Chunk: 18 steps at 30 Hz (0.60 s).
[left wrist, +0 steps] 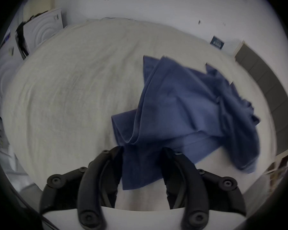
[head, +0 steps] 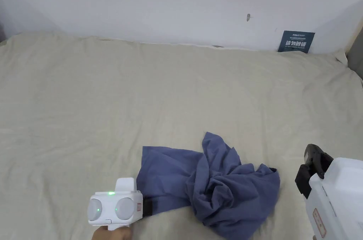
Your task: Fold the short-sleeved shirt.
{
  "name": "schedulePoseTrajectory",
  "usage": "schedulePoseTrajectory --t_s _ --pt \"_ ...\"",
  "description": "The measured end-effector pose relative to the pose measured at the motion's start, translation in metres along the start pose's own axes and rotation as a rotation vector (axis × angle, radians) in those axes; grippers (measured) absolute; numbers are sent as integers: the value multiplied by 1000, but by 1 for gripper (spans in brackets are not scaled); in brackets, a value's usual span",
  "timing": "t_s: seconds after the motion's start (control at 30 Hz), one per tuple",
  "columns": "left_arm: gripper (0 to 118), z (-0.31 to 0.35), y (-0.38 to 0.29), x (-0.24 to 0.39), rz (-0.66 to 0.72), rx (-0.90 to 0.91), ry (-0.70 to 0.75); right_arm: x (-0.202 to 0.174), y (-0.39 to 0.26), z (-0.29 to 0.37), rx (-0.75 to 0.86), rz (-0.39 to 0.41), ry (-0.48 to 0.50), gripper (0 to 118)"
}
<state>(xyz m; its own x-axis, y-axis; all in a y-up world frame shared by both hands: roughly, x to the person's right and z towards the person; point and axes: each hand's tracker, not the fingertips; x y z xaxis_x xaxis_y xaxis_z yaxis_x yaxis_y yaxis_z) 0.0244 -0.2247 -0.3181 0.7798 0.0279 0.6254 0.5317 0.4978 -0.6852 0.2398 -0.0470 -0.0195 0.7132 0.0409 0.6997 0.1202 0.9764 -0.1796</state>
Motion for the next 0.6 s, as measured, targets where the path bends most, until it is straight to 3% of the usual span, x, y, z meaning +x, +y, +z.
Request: schedulePoseTrajectory --t_s 0.07,0.1,0.13,0.23,0.3,0.37,0.43,0.5,0.6 --pt "42 6 -4 10 -82 43 0 3 -3 -5 -13 0 -4 2" --pt "27 8 -5 13 -115 57 6 4 -5 -7 -19 2 -6 2" --pt "4 8 -5 15 -156 73 15 5 -6 -11 -30 4 -9 2" --pt "4 12 -6 10 -182 67 -10 8 -13 -29 -83 -4 -14 2" --pt "4 25 -5 2 -153 124 -59 11 -18 -50 -165 6 -19 21" --pt "4 42 -5 -6 -141 218 -144 15 -25 -78 -260 5 -14 66" --pt "4 61 -1 -8 -151 254 -169 18 -35 -112 -367 -3 -13 100" --pt "4 69 3 -11 -144 263 -187 20 -45 -142 -465 -30 -13 109" --pt "4 71 9 -12 -144 277 -200 21 -67 -192 -583 -52 1 109"
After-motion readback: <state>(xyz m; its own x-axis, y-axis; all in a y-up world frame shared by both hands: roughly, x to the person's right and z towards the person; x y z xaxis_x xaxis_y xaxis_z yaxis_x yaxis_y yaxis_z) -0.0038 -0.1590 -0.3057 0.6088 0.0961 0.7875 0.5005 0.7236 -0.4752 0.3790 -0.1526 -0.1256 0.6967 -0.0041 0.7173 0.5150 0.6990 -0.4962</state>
